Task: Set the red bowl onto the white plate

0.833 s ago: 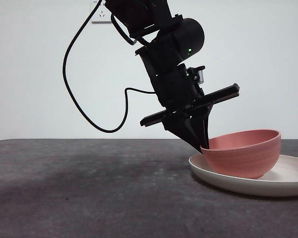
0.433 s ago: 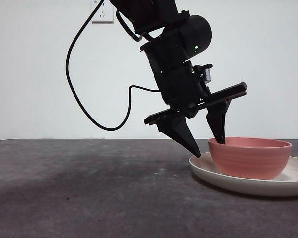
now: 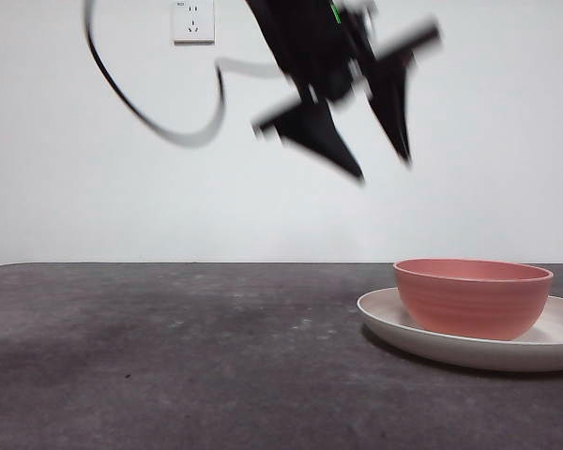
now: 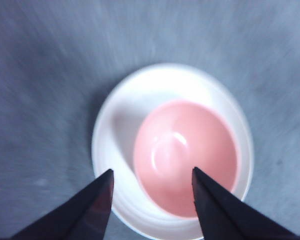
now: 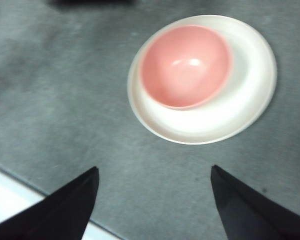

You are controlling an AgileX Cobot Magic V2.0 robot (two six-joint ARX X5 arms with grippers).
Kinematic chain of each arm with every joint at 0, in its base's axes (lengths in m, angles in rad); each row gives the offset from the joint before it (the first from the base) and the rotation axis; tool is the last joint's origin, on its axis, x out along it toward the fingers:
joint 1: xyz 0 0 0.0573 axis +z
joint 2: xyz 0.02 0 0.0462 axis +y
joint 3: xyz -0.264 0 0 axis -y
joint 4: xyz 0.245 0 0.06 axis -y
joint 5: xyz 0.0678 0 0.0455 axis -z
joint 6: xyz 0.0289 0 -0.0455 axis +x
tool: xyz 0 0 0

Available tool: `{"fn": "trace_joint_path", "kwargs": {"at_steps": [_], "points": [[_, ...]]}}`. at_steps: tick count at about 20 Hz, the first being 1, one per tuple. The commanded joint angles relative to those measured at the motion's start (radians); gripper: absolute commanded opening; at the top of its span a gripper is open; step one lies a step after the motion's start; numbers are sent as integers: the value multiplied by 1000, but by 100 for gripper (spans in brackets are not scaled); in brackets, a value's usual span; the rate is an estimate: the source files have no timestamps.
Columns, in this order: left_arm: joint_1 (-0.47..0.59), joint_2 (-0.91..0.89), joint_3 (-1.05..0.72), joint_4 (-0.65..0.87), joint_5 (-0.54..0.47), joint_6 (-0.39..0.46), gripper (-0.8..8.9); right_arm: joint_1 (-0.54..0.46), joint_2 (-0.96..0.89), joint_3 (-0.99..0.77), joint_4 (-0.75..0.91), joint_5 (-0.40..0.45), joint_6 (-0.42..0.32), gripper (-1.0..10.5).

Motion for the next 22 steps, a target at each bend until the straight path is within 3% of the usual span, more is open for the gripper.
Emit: {"fn": "trace_joint_path", "kwargs": {"at_steps": [1,9,13,18,22], "points": [[20,-68,27,-24,-39,42,254,3,6,17,8,26,18,356],[129,-312,-5,-127,-42,93,249,3,6,17,31,36,37,356],[209,-532,-176,-135,-40,113,249,3,6,17,65,35,62,356],[268,-825,-485,-112,126,157,248,3,6,17,82,32,92,356],[270,-956,-673,-95,283,201,248,3,6,17,81,31,103,356]]}}
